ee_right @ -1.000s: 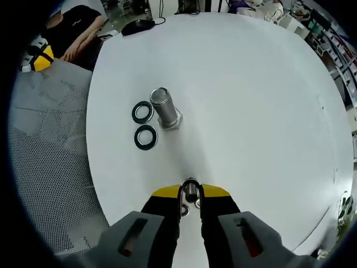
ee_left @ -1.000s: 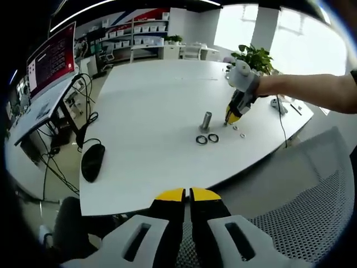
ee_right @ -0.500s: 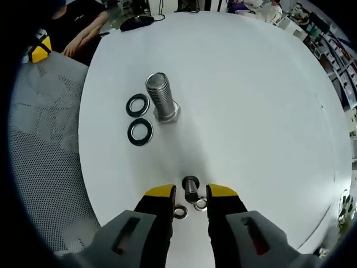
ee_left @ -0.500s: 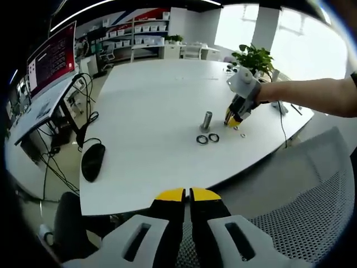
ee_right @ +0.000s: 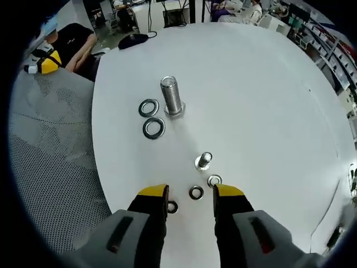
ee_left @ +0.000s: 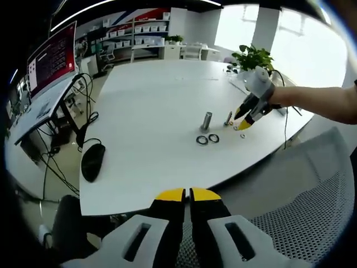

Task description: Place the washer onto the threaded stud by aligning its center hole with the stud, sliding it down to the base, and recovering from edge contact or off-axis alignment until the washer reaches the visible bottom stop.

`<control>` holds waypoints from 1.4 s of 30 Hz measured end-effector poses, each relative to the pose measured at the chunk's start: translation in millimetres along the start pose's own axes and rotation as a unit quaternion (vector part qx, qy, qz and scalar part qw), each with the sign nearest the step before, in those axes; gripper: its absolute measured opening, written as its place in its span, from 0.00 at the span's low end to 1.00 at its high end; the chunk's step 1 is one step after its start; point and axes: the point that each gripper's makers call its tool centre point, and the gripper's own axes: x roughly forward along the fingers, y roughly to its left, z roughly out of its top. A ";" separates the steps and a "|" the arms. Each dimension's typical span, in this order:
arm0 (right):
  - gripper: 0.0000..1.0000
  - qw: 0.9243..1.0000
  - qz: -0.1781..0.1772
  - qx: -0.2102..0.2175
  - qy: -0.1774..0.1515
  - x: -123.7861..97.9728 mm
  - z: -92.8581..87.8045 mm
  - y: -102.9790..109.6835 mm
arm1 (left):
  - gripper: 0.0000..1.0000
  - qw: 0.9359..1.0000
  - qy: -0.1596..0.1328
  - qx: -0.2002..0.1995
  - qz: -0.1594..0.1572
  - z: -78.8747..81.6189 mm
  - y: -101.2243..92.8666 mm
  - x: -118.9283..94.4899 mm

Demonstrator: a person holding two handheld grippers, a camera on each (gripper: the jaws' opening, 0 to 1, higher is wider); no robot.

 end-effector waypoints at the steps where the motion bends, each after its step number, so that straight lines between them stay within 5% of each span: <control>1: 0.34 1.000 0.003 0.001 0.001 -0.1 -2.8 2.7 | 0.01 1.000 0.000 0.001 -0.001 -0.1 -0.2 0.0; 14: 0.32 0.999 0.025 -0.007 0.027 8.2 -25.3 20.7 | 0.00 0.999 0.022 0.025 -0.029 -2.9 -18.0 -2.0; 23: 0.29 0.999 0.023 -0.007 0.036 11.5 -29.6 19.8 | 0.00 0.992 0.071 0.050 -0.087 -15.0 -58.7 -5.1; 27: 0.27 0.998 0.024 -0.020 0.047 13.4 -32.2 22.9 | 0.00 0.993 0.084 0.031 -0.074 -19.4 -48.8 -1.5; 32: 0.25 0.997 0.018 -0.043 0.060 15.0 -31.6 19.3 | 0.00 0.993 0.095 0.058 -0.033 -25.2 -33.9 4.5; 42: 0.20 0.994 0.008 -0.072 0.080 16.7 -33.6 13.8 | 0.00 0.993 0.092 0.064 -0.025 -24.5 -30.4 5.1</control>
